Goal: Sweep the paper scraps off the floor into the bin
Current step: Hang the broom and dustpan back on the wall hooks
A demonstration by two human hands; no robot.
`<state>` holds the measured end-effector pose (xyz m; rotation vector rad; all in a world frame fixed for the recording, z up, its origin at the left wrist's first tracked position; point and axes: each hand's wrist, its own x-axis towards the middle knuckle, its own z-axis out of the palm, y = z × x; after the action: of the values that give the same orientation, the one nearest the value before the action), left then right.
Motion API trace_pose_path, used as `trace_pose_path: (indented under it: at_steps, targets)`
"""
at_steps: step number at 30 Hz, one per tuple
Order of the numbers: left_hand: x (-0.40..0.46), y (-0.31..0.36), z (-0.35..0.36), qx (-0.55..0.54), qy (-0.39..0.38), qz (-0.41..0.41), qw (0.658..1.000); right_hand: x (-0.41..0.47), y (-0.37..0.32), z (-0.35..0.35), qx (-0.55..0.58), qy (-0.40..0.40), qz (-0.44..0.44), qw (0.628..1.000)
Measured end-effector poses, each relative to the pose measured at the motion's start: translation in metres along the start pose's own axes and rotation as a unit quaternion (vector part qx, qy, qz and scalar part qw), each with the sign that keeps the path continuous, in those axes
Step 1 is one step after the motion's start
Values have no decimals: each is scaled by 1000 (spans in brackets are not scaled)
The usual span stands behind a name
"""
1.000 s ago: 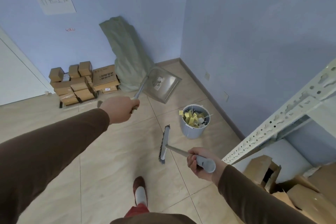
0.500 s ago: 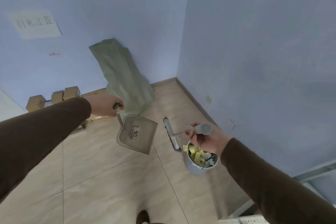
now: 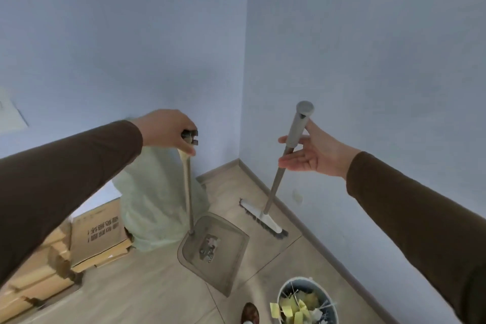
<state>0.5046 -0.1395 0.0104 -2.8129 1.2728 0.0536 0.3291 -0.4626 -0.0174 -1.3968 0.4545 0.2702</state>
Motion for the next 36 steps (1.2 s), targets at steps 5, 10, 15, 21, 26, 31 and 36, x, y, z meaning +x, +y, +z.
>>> trace_pose_path:
  at_steps: [5,10,15,21,26,31,36]
  targets:
    - [125,-31,-49,65,40,4,997,58,-102,-71,-92,-8,-82,992]
    - [210,-49,-80,88,82,26,992,123,-188,-118,-198,129,-167,957]
    - [287,-58,-125,181,106,71,975,182,-261,-160,-303,274,-242,880]
    - [377,-54,-179,188,205,144,950,212,-324,-208,-241,368,-292,850]
    - [446,-47,-222,129,209,180,953,217,-364,-233,-225,486,-353,767]
    - [500,-33,-254,77,208,239,945,222,-388,-243,-196,540,-370,730]
    - [541,-11,-267,58,231,267,934,231,-397,-256,-212,576,-332,716]
